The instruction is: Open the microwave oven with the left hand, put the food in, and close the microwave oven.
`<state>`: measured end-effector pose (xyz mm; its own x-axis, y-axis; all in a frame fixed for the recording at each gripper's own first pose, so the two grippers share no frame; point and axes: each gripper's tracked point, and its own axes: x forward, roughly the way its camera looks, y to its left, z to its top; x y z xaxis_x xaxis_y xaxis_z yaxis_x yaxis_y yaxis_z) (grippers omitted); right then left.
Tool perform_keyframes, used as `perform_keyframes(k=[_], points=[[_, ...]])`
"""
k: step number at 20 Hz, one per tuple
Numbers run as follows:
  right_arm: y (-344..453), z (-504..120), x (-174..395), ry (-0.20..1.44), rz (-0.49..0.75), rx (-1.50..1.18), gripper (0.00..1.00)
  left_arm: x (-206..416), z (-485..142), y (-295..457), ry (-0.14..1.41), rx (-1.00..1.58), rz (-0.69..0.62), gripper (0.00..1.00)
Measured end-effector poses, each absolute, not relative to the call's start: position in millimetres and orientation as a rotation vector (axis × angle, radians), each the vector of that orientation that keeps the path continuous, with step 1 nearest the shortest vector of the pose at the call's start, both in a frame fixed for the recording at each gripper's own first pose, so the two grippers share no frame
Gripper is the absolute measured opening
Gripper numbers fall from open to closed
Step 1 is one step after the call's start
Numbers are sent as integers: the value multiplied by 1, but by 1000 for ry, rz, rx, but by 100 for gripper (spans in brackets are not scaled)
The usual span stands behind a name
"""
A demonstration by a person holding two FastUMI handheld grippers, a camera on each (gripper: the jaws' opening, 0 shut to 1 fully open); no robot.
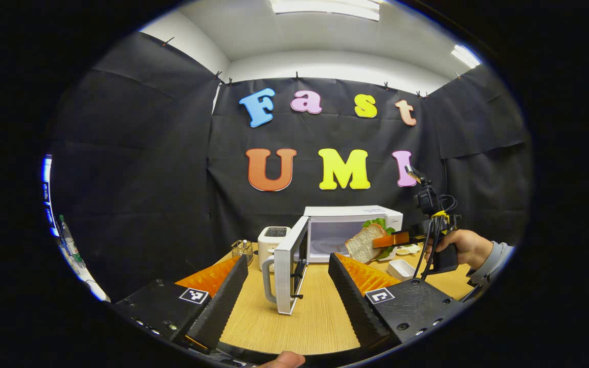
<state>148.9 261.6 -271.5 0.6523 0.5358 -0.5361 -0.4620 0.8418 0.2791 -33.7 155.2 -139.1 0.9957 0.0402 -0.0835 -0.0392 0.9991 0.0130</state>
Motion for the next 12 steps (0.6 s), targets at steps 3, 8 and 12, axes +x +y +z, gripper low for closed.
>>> perform_keyframes(k=[3, 8, 12], points=[[288, -284, 169, 578, 549, 114, 36, -19, -146, 174, 90, -18, 69, 95], [303, -289, 222, 520, 420, 283, 36, 0, -159, 207, 90, -61, 104, 95], [285, -299, 275, 490, 247, 503, 35, 12, -163, 232, 61, -104, 139, 95]])
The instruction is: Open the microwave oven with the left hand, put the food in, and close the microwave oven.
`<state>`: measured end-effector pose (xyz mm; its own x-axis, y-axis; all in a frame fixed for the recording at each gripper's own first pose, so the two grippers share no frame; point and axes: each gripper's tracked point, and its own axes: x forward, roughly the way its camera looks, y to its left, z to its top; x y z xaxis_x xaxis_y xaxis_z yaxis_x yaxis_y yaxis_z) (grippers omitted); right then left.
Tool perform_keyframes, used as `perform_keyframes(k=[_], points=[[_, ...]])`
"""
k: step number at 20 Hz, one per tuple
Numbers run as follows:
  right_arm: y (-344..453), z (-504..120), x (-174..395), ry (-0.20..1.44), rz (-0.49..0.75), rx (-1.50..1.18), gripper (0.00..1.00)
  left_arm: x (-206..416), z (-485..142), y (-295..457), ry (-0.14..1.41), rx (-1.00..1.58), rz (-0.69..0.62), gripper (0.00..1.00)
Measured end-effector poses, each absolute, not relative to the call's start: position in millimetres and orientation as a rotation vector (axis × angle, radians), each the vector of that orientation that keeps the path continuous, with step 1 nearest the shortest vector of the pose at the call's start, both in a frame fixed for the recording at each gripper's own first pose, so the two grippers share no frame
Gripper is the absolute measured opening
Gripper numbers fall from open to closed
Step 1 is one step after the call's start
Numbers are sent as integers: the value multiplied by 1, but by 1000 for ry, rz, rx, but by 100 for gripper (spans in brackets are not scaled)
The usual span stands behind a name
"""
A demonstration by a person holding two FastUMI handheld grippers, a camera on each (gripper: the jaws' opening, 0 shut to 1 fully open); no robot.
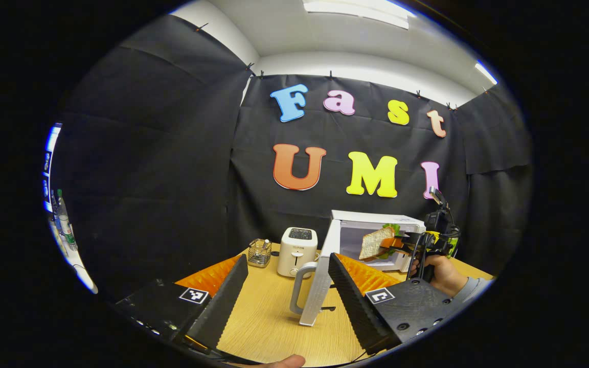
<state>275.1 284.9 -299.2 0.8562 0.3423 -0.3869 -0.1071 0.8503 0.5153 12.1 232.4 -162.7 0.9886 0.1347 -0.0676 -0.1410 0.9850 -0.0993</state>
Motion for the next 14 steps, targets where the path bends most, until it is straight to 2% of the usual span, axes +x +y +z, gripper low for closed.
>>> perform_keyframes(k=[9, 14], points=[[290, -364, 388, 491, 12, 949, 35, 35, -171, 259, 38, -113, 178, 95], [299, -394, 414, 495, -36, 1039, 36, 45, -171, 261, 41, -95, 198, 95]])
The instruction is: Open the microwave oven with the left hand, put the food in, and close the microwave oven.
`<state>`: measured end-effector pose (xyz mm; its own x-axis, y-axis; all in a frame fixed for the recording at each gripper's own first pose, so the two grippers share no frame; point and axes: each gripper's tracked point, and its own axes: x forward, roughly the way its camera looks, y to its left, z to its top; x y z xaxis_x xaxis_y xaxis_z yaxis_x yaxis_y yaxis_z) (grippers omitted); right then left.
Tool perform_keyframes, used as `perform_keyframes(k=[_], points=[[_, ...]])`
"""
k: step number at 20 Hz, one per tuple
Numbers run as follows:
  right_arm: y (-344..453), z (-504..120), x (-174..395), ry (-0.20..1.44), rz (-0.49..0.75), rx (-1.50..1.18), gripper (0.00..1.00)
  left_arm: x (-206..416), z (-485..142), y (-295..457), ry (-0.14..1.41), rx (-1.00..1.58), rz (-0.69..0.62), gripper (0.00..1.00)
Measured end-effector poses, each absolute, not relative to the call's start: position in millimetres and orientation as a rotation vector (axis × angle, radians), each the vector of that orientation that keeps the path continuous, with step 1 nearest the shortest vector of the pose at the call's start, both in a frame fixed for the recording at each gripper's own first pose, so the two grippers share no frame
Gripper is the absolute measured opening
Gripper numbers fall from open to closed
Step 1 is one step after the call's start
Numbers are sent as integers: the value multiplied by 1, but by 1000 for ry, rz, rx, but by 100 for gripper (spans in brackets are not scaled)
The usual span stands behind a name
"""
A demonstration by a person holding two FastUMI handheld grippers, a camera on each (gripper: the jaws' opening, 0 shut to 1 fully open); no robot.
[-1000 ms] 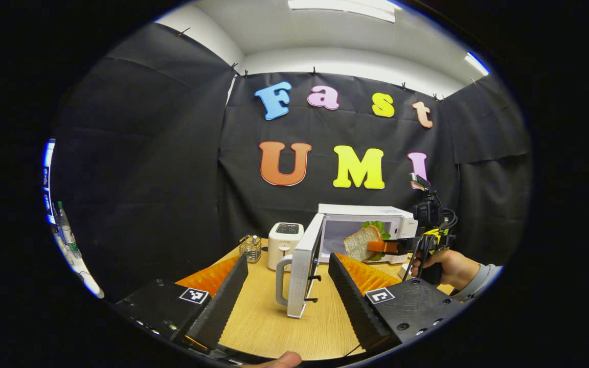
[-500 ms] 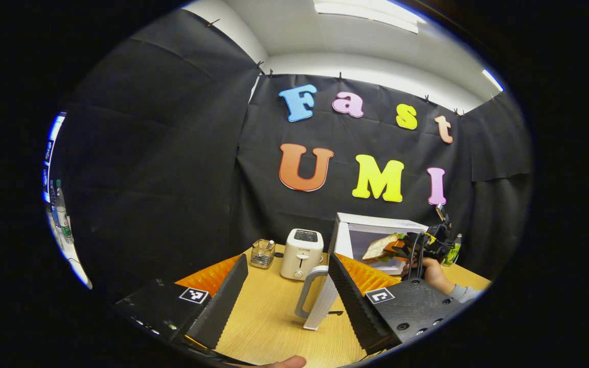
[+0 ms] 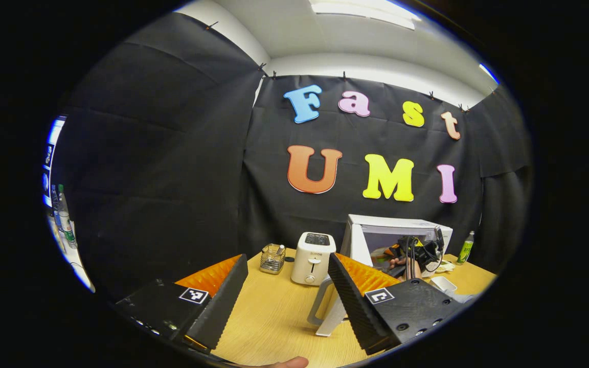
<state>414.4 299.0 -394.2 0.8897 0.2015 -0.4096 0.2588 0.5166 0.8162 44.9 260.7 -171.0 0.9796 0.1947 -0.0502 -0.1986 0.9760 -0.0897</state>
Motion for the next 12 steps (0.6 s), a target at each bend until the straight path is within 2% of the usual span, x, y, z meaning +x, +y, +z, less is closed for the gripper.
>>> perform_keyframes(k=[1, 2, 3, 4, 5, 6, 7, 8, 10, 12], points=[[298, -400, 415, 492, -45, 1027, 27, 45, -171, 259, 44, -97, 194, 95], [298, -403, 420, 487, -52, 1004, 27, 45, -172, 258, 46, -95, 191, 95], [299, -405, 424, 485, -57, 973, 39, 46, -172, 258, 44, -88, 193, 95], [298, -405, 426, 480, -59, 941, 31, 46, -173, 260, 43, -83, 199, 95], [296, -408, 428, 478, -71, 894, 42, 47, -173, 260, 44, -78, 202, 95], [293, -411, 429, 473, -88, 838, 36, 47, -173, 259, 46, -76, 203, 95], [290, -412, 428, 463, -104, 790, 50, 47, -175, 258, 50, -74, 203, 95], [285, -414, 427, 455, -114, 749, 53, 48, -175, 257, 53, -74, 200, 95], [274, -416, 425, 463, -142, 671, 49, 49, -172, 255, 54, -74, 195, 95], [265, -420, 423, 461, -175, 554, 77, 49, -167, 251, 45, -75, 176, 95]])
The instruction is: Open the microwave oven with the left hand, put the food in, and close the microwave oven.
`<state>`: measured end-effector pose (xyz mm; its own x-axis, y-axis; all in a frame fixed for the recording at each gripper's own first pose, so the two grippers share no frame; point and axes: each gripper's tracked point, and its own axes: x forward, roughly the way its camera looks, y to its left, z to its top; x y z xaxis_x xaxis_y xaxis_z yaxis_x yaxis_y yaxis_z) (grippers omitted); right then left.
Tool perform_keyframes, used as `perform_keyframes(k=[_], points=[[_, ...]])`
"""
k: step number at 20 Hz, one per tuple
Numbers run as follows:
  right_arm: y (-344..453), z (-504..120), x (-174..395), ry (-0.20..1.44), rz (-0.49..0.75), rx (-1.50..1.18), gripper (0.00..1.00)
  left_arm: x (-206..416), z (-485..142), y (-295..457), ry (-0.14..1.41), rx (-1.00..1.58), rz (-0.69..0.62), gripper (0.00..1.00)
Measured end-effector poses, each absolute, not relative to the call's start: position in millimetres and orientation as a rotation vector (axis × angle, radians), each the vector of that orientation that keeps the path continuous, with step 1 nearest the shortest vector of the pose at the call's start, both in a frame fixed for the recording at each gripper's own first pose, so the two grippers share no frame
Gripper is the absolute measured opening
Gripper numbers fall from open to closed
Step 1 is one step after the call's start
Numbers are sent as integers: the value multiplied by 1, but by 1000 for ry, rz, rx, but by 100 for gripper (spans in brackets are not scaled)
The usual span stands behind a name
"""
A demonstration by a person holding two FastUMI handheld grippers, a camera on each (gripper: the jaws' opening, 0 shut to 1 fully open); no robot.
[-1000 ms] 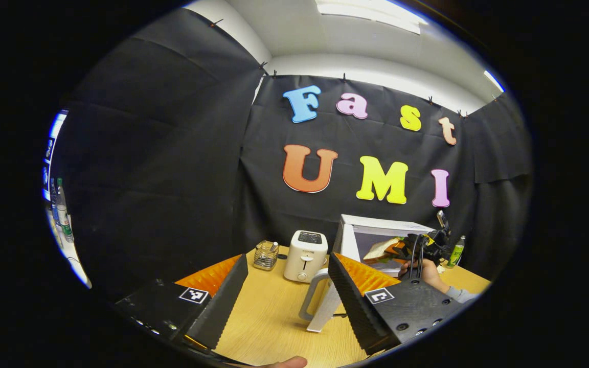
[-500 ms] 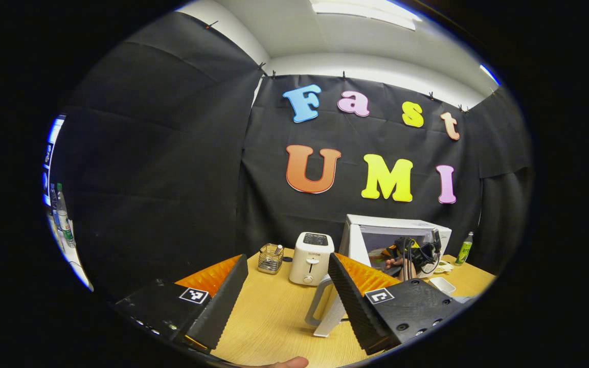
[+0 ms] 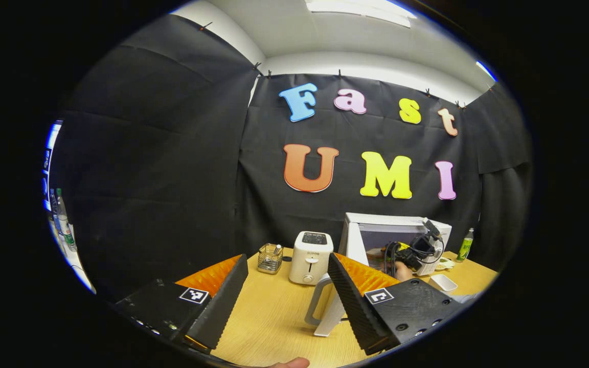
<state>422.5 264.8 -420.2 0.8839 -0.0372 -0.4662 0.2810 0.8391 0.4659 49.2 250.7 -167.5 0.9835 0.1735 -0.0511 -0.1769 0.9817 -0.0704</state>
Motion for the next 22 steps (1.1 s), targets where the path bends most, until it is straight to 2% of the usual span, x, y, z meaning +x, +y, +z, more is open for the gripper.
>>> perform_keyframes(k=[1, 2, 3, 4, 5, 6, 7, 8, 9, 10, 11, 12, 13, 14, 15, 18, 19, 20, 21, 22], points=[[258, -423, 423, 460, -197, 472, 76, 49, -165, 248, 42, -72, 167, 95], [253, -421, 423, 456, -199, 411, 88, 48, -163, 247, 40, -66, 163, 95], [257, -416, 421, 454, -169, 385, 90, 48, -163, 248, 38, -58, 163, 95], [260, -414, 419, 454, -138, 365, 83, 48, -162, 248, 37, -50, 161, 95], [260, -414, 412, 467, -117, 335, 91, 49, -161, 248, 33, -44, 156, 95], [260, -413, 400, 477, -91, 313, 91, 51, -159, 249, 29, -42, 154, 94], [260, -408, 388, 478, -62, 302, 86, 51, -160, 251, 32, -43, 153, 94], [259, -400, 376, 473, -36, 284, 92, 53, -161, 253, 31, -49, 154, 94], [257, -392, 364, 458, -14, 264, 92, 57, -163, 253, 34, -59, 147, 82], [256, -380, 353, 433, 20, 234, 92, 58, -165, 254, 39, -69, 136, 78], [255, -367, 340, 406, 47, 196, 92, 60, -165, 253, 32, -78, 121, 77], [253, -355, 325, 386, 81, 165, 92, 64, -167, 252, 34, -80, 105, 80], [253, -342, 310, 368, 115, 156, 92, 66, -172, 249, 40, -74, 85, 60], [253, -327, 294, 354, 149, 166, 92, 68, -175, 249, 44, -56, 76, 70], [253, -312, 275, 348, 183, 173, 87, 71, -179, 252, 53, -39, 76, 71], [246, -259, 222, 290, 270, 160, 100, 73, -190, 249, 88, -36, 69, 21], [237, -243, 205, 264, 277, 137, 91, 73, -191, 249, 88, -23, 68, 4], [231, -229, 188, 243, 291, 117, 99, 80, -194, 250, 89, -11, 77, 16], [228, -217, 173, 228, 308, 103, 91, 81, -201, 256, 100, -16, 82, 0], [222, -205, 158, 221, 320, 90, 91, 86, -208, 252, 111, -29, 59, 0]])
